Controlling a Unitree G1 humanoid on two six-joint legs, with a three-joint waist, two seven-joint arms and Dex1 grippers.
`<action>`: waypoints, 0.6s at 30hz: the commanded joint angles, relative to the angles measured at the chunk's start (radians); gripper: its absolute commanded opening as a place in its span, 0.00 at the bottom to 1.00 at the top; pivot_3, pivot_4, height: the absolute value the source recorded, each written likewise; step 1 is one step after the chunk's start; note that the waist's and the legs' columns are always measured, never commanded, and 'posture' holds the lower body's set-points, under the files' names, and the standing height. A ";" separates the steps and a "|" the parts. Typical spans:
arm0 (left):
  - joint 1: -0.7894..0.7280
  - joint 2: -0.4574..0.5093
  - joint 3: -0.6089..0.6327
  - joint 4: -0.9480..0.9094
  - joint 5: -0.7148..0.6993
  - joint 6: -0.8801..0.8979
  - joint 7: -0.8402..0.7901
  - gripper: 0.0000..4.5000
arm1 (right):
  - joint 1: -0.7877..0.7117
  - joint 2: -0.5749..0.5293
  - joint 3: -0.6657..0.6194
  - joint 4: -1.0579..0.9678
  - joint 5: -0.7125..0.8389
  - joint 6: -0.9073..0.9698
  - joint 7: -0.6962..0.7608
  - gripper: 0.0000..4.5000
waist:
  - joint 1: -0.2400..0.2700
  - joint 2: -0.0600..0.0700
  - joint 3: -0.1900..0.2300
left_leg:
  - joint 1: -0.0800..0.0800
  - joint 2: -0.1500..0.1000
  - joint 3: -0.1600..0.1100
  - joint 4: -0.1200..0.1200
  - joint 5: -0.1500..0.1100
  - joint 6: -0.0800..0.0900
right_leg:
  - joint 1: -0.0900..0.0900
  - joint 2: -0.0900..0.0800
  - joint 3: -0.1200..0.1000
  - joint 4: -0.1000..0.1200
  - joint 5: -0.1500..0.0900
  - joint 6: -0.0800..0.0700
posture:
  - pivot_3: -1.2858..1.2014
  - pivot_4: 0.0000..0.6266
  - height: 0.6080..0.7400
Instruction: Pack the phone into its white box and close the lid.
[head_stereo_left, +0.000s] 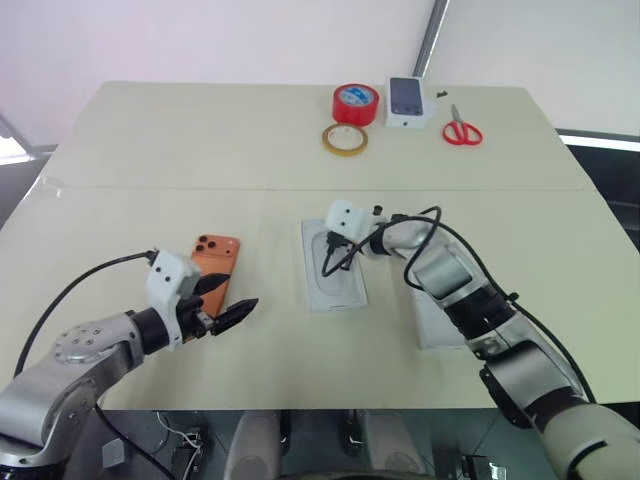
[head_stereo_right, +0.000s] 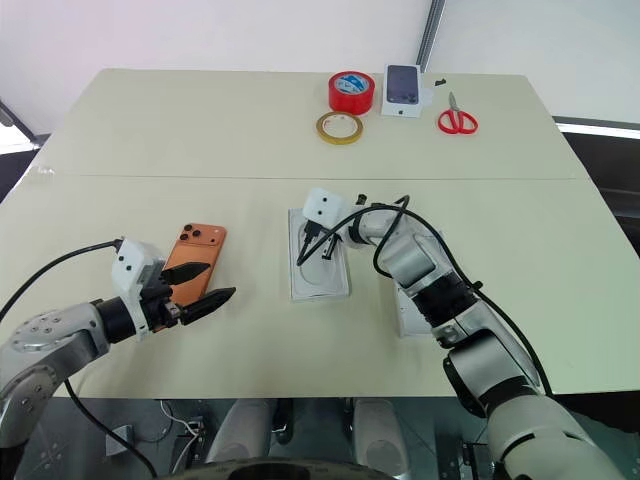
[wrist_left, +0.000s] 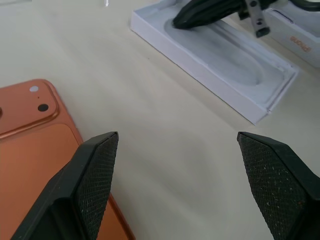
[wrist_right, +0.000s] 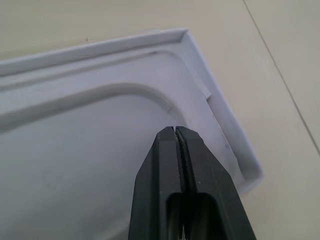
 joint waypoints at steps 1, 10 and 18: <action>0.013 0.016 0.037 -0.020 0.016 -0.042 -0.037 0.89 | -0.025 0.015 0.004 0.023 -0.044 -0.065 -0.032 0.01 | -0.001 0.000 0.000 | 0.000 0.000 0.000 0.000 0.000 0.000 | 0.000 0.000 0.000 0.000 0.000 0.000 | 0.52 0.24 1.00; 0.011 0.003 0.178 0.051 -0.096 0.093 0.019 0.89 | 0.042 -0.021 -0.067 -0.196 0.046 -0.067 0.088 0.01 | 0.001 0.000 0.000 | 0.001 0.001 0.000 0.003 0.002 0.003 | 0.001 0.001 0.000 0.002 0.000 0.000 | 0.52 0.24 1.00; -0.153 -0.021 0.240 0.241 -0.105 0.409 0.324 0.94 | 0.058 0.089 -0.024 -0.321 0.097 0.083 0.098 0.00 | 0.003 0.000 0.000 | 0.003 0.004 -0.001 0.010 0.002 0.003 | 0.002 0.005 -0.002 0.013 0.000 0.001 | 0.52 0.24 1.00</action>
